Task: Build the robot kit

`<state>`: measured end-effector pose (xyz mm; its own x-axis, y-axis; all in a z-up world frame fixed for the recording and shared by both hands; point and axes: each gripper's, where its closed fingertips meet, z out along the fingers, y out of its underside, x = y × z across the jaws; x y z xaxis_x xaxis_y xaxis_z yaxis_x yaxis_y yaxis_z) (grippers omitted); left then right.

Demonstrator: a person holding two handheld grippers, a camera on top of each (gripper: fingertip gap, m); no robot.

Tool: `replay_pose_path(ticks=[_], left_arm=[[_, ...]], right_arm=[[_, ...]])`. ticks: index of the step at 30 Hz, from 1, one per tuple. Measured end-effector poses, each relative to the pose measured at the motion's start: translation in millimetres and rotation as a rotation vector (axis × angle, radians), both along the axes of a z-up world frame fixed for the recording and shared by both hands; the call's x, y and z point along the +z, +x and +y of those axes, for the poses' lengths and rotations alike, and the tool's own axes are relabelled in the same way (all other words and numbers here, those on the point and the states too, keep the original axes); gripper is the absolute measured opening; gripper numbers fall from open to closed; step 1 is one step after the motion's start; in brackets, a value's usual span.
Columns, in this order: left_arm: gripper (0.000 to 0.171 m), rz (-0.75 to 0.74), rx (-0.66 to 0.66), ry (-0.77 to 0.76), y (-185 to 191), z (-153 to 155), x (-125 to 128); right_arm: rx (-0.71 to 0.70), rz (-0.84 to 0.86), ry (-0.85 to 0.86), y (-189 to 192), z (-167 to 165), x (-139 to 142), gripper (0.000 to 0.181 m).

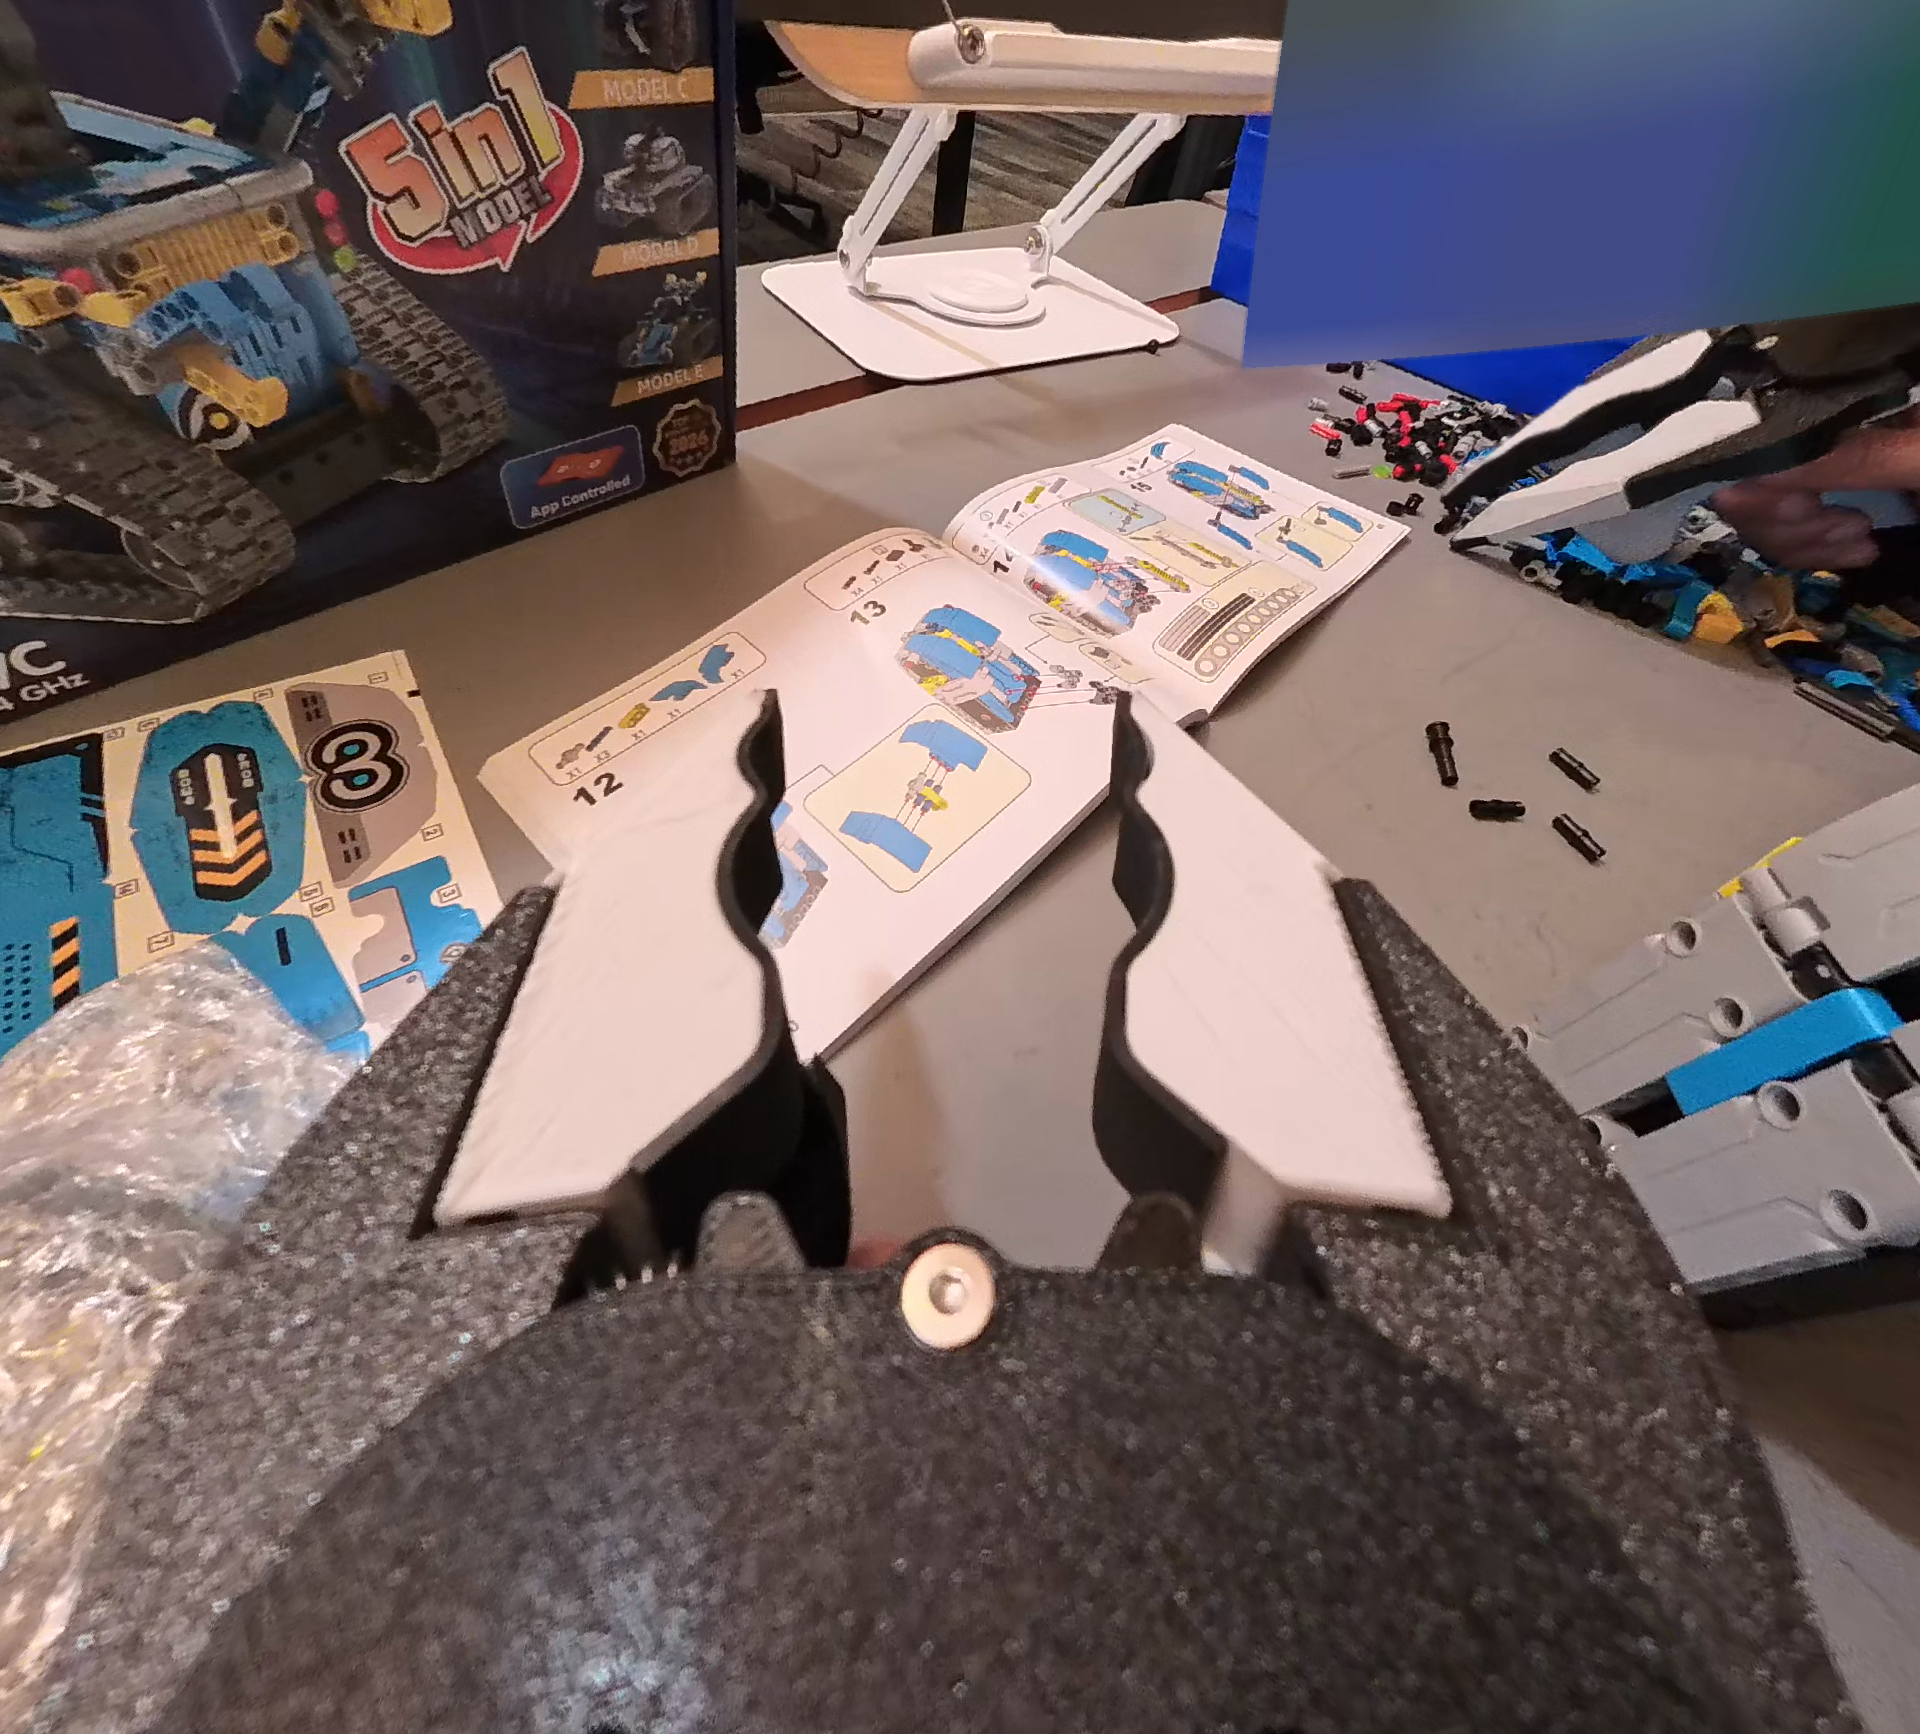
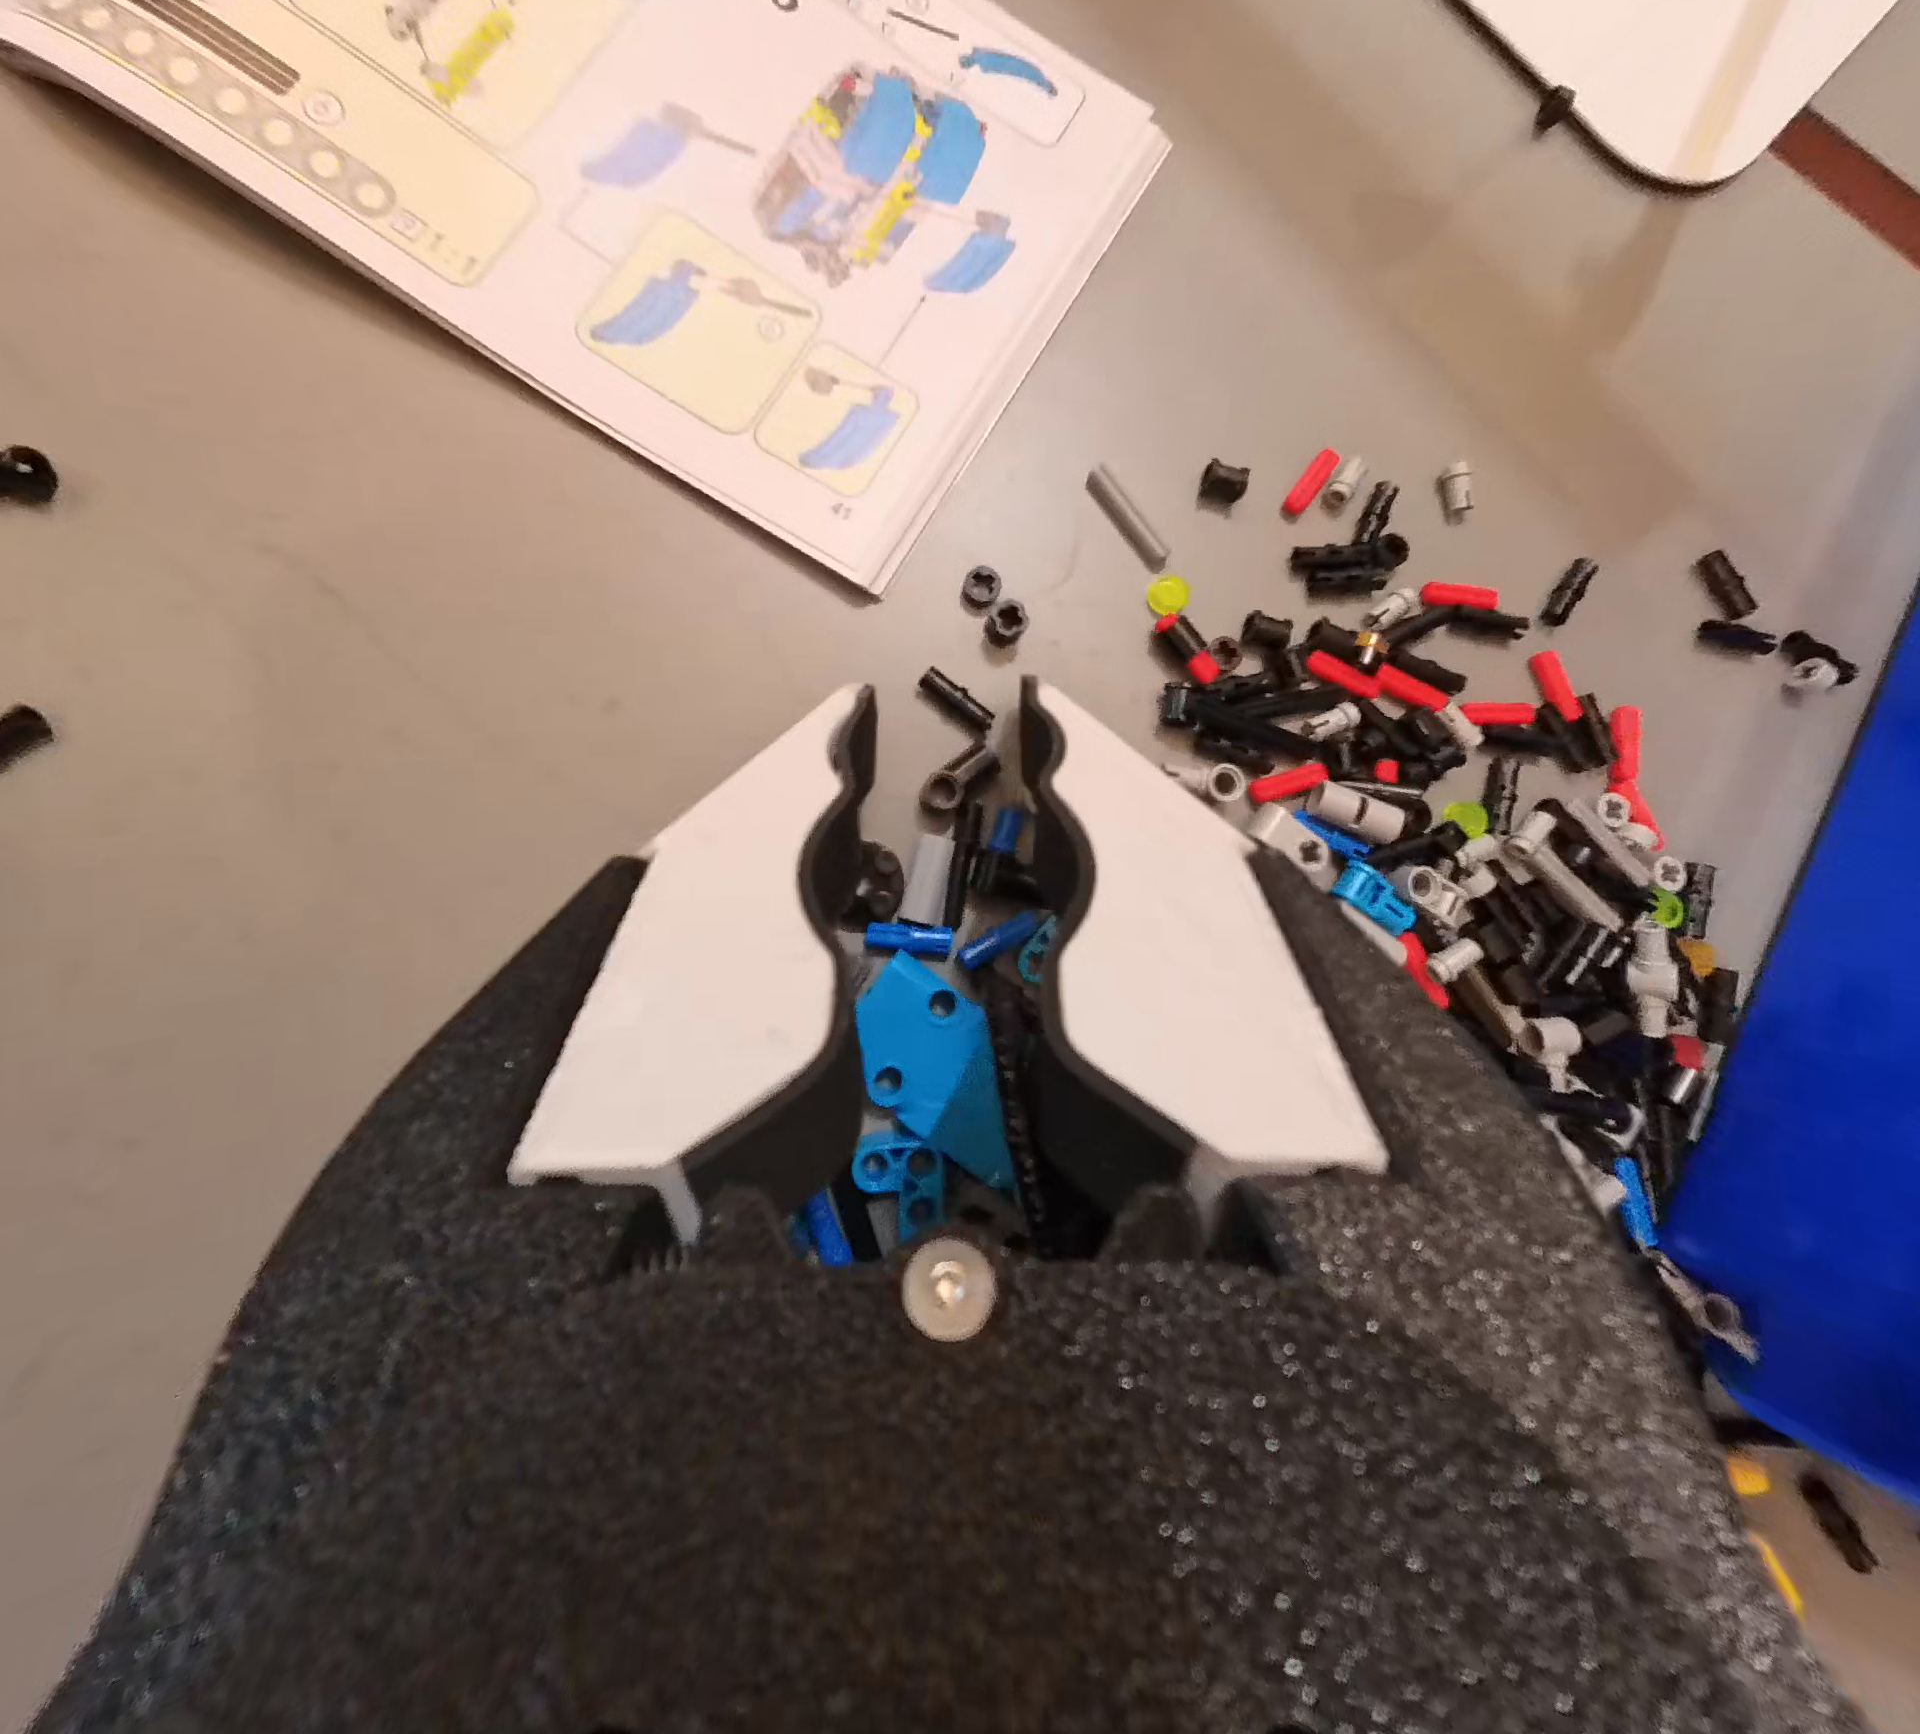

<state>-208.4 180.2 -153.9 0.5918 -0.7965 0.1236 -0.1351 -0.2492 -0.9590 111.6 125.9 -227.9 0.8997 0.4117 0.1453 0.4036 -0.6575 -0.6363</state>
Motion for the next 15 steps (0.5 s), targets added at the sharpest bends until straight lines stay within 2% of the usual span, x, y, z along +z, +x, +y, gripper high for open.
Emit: replay_pose_path(ticks=[5,12,15], left_arm=[[0.063,-0.001,0.000,0.001,-0.2,-0.1,0.2],[0.063,-0.003,0.000,-0.004,-0.2,0.1,-0.3],[0.063,-0.002,-0.001,-0.005,-0.1,0.1,-0.4]], right_arm=[[0.042,0.025,-0.029,-9.9,-4.2,-2.1,0.005],[0.036,0.052,-0.046,-10.9,-5.2,-2.0,0.005],[0.073,0.115,-0.034,-22.8,-7.4,6.6,0.005]])
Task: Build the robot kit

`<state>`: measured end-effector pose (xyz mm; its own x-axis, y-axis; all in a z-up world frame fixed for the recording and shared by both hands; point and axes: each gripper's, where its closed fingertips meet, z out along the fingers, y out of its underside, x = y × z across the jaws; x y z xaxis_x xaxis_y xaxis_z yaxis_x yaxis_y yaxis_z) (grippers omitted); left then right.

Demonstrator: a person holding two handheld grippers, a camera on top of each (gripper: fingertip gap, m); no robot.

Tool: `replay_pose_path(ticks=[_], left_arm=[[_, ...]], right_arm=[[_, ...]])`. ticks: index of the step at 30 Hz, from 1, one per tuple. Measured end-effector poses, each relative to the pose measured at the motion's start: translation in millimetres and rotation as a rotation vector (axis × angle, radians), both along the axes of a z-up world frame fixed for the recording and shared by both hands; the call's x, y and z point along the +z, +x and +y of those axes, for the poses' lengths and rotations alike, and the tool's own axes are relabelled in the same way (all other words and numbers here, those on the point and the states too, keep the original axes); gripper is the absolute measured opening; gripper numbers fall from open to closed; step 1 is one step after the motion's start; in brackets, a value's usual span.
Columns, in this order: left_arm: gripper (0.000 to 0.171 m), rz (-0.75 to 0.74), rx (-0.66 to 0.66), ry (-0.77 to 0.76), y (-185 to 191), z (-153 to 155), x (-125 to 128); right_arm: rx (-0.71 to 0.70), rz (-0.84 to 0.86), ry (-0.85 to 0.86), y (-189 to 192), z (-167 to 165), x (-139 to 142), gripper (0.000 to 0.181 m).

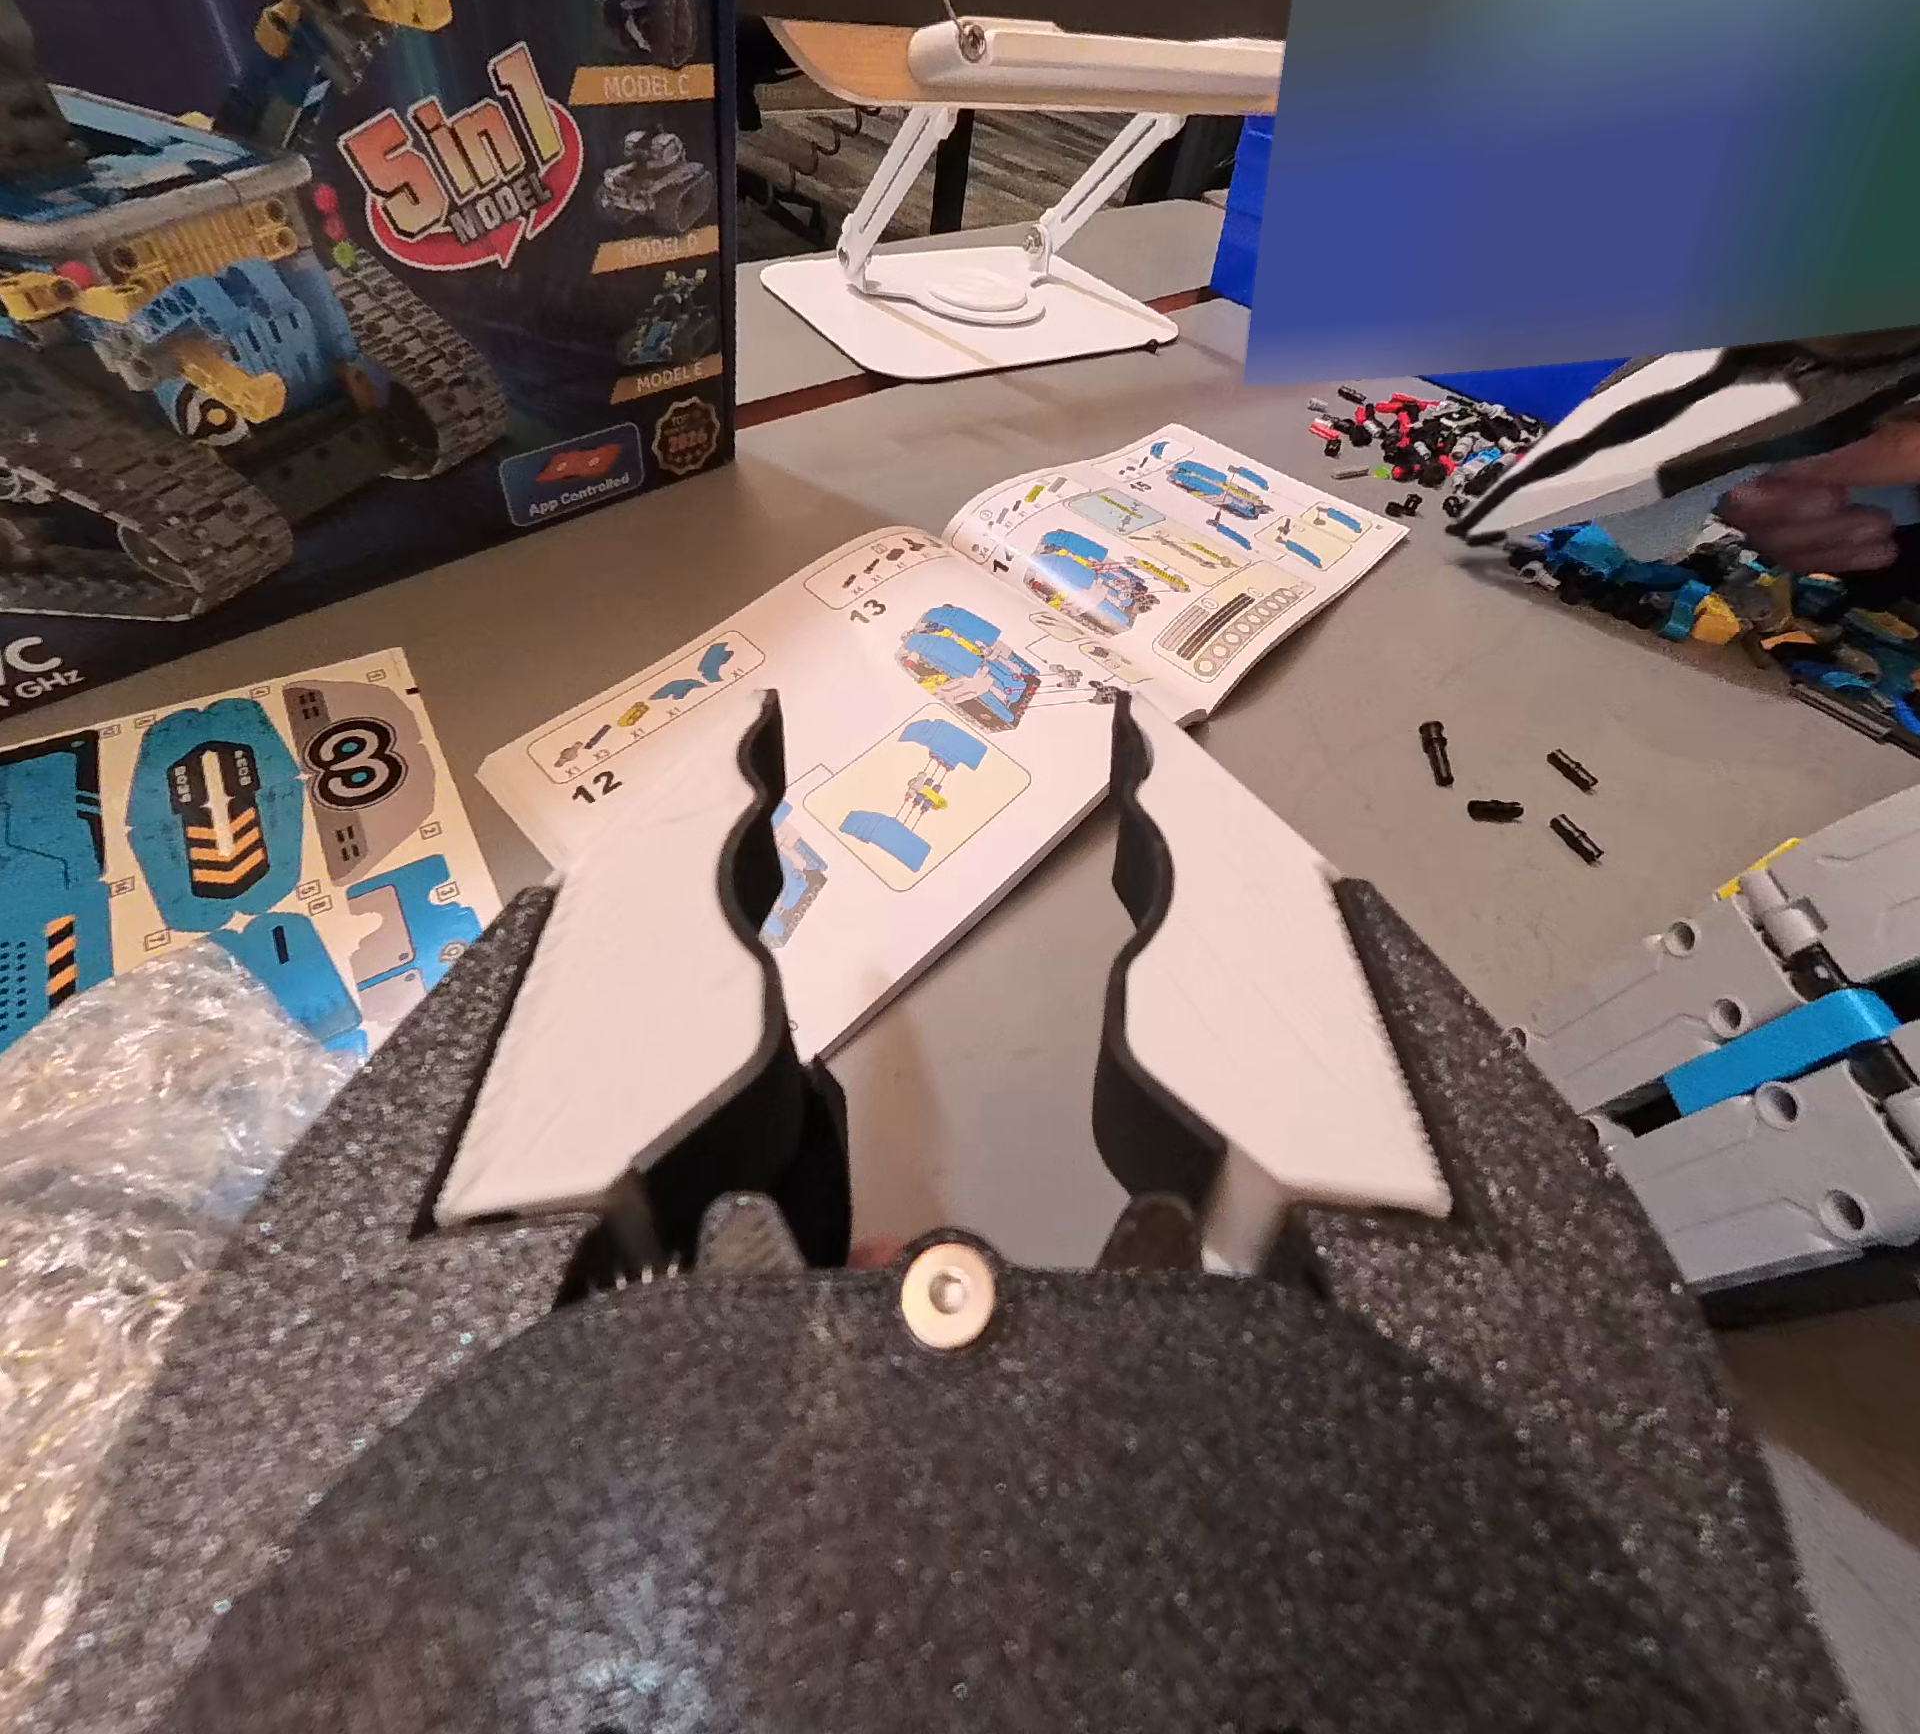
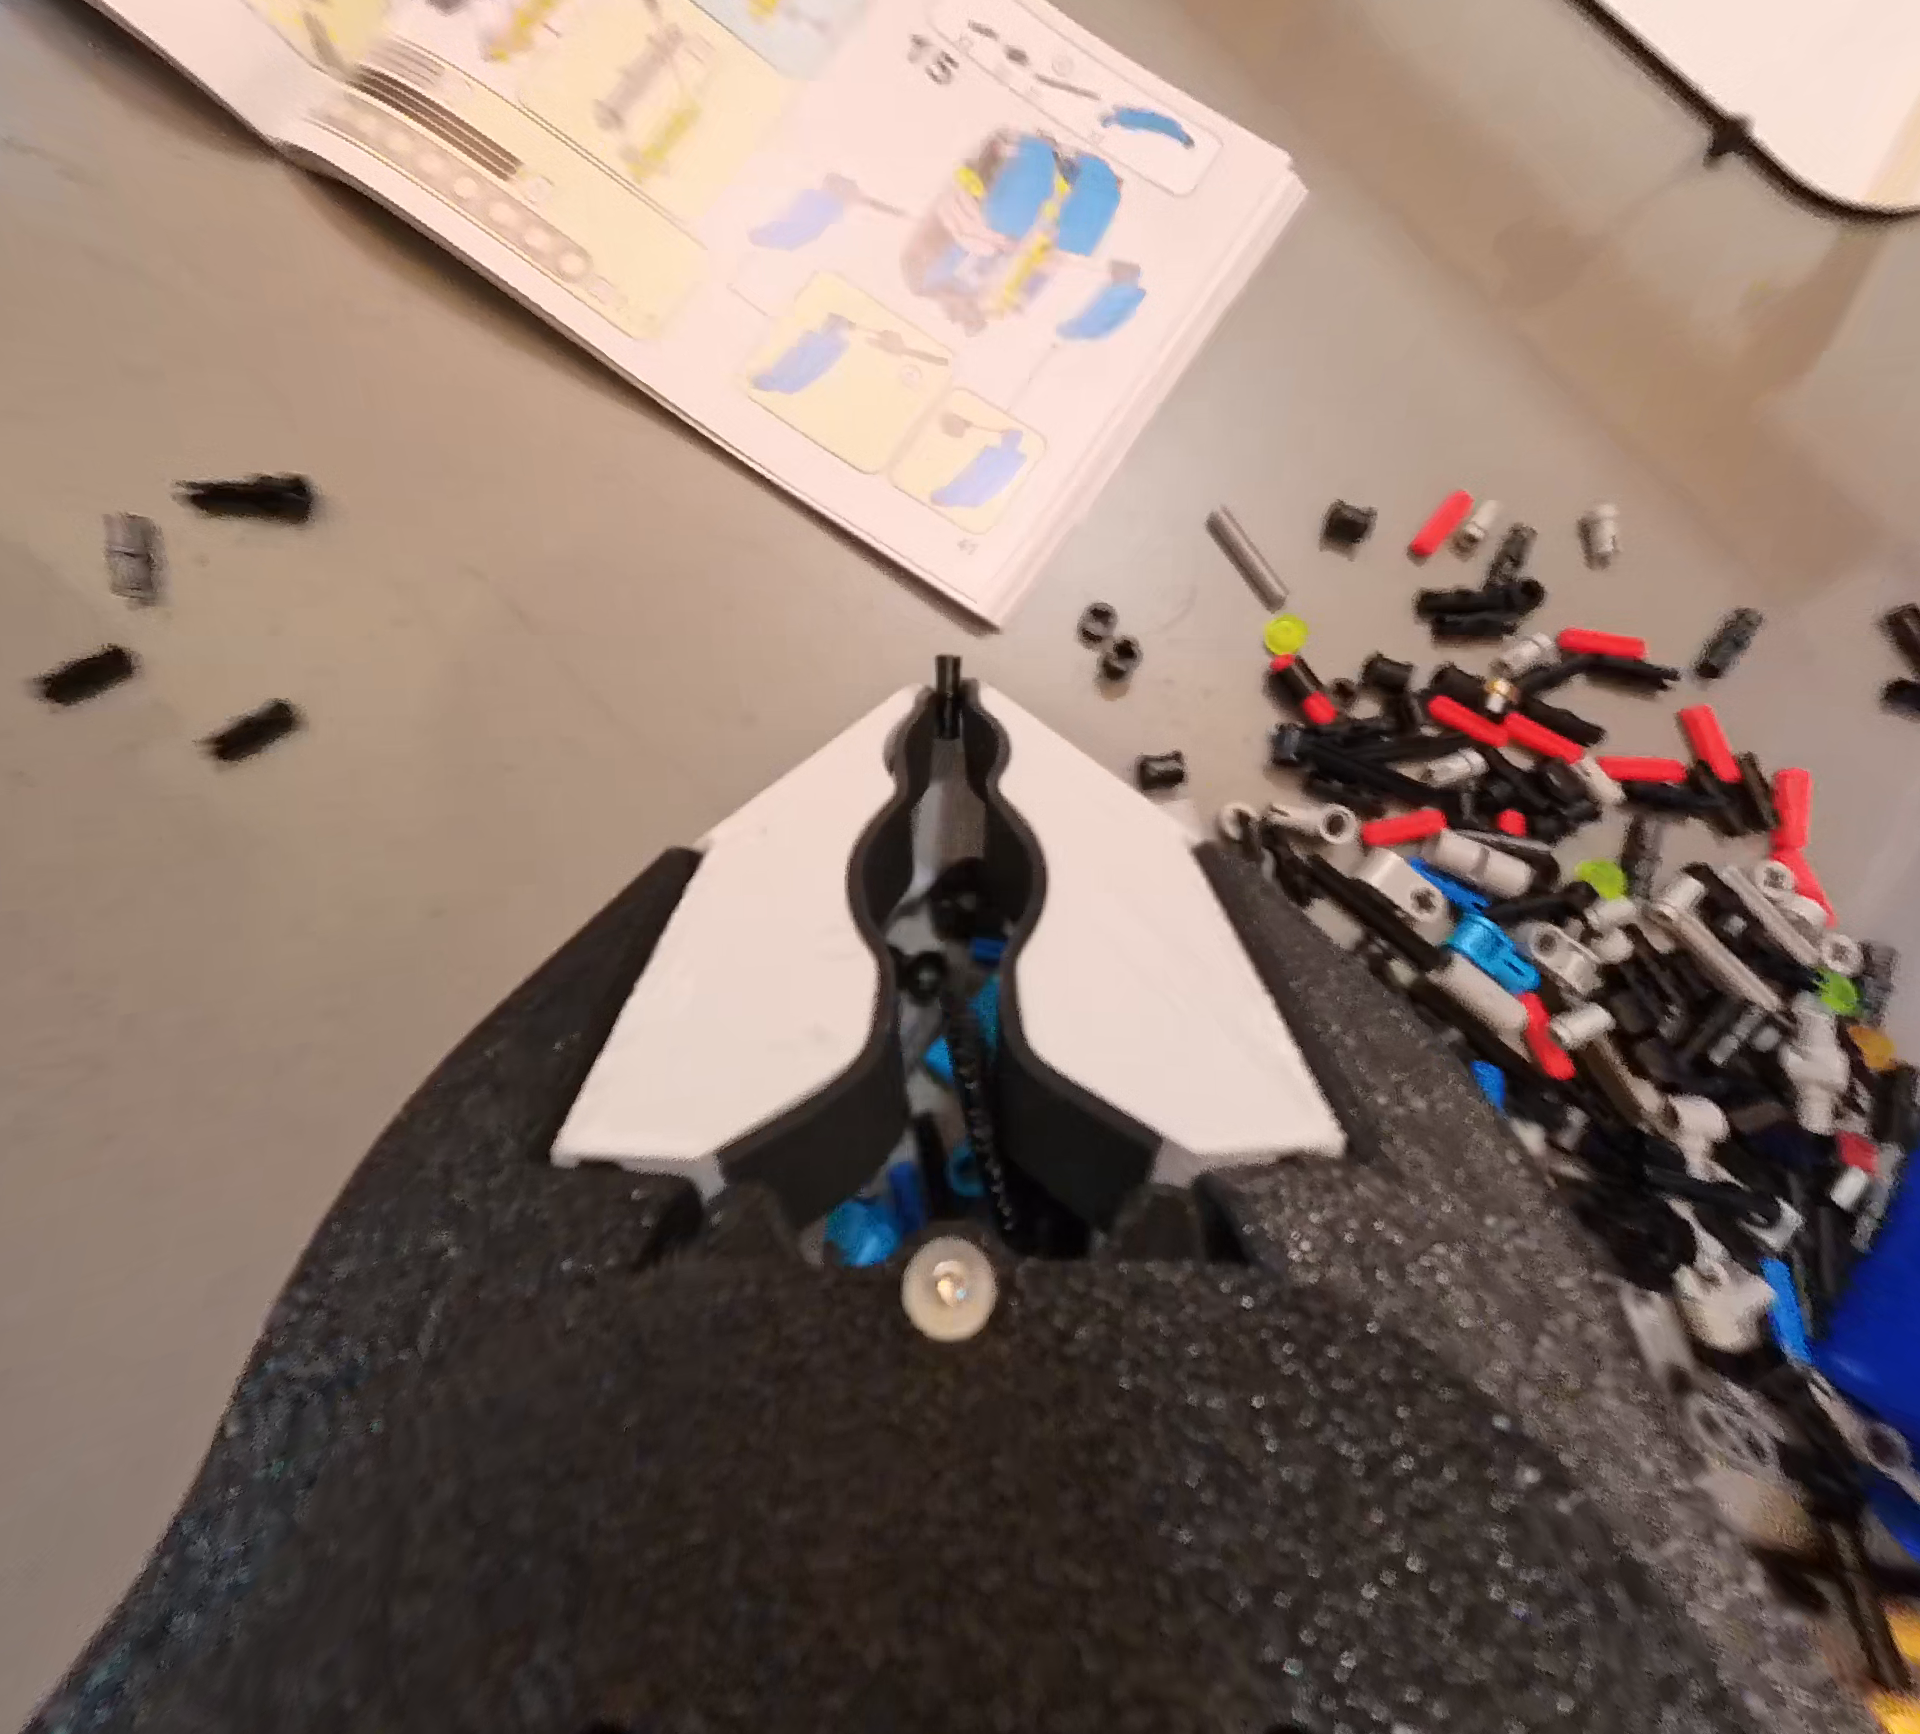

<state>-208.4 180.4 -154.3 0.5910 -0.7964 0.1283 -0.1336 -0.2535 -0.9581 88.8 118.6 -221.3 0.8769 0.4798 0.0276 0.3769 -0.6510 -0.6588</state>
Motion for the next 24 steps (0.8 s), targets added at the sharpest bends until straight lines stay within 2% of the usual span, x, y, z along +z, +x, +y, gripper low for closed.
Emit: replay_pose_path(ticks=[5,11,13,21,24], left_arm=[[0.063,0.000,0.000,-0.002,0.1,0.1,-0.3],[0.063,0.000,-0.001,-0.003,0.2,0.2,-0.5],[0.063,0.001,-0.001,-0.003,0.3,0.1,-0.6],[0.063,0.005,0.000,-0.006,0.4,0.3,-1.3],[0.063,0.009,0.000,-0.006,0.6,0.2,-1.8]], right_arm=[[0.190,0.141,-0.035,-49.7,-20.6,13.4,0.005],[0.405,0.198,-0.135,-104.2,-54.5,9.0,0.005],[0.454,0.156,-0.155,-114.3,-62.8,1.7,0.005],[0.460,0.120,-0.162,-118.6,-63.7,-9.6,0.005],[0.441,0.125,-0.148,-115.0,-59.5,-7.9,0.012]])
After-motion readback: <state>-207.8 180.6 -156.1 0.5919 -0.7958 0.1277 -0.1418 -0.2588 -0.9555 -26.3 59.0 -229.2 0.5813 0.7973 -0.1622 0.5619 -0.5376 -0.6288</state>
